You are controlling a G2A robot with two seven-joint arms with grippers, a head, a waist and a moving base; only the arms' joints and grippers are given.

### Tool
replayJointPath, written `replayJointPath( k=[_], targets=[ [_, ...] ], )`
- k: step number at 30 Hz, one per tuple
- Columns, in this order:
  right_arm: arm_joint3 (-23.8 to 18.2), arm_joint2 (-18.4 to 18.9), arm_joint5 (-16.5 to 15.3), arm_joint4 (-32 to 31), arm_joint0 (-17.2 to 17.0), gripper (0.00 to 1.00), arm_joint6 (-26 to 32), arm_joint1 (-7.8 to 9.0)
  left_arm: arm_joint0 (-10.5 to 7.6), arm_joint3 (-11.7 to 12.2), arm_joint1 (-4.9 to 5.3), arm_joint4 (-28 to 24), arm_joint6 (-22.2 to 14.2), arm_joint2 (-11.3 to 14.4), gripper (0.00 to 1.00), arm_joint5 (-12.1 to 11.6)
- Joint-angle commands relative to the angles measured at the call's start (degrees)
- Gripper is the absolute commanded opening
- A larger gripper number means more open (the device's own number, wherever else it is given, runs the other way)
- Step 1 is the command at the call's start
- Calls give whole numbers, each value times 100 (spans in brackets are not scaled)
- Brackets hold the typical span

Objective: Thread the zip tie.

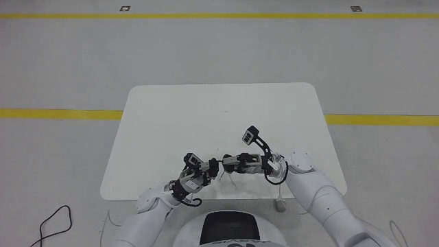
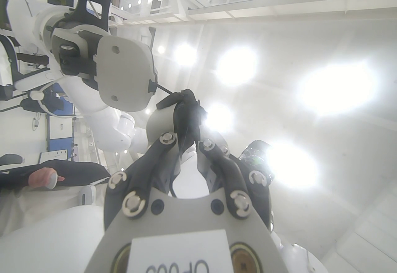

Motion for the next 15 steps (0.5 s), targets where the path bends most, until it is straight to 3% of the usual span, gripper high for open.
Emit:
replayJointPath(
  k=[1, 15],
  targets=[
    [5, 1, 0, -11, 2, 0, -11, -2, 0, 0, 0, 0, 0, 0, 0, 0],
    [51, -18, 0, -82, 13, 0, -82, -19, 0, 0, 0, 0, 0, 0, 0, 0]
  ],
)
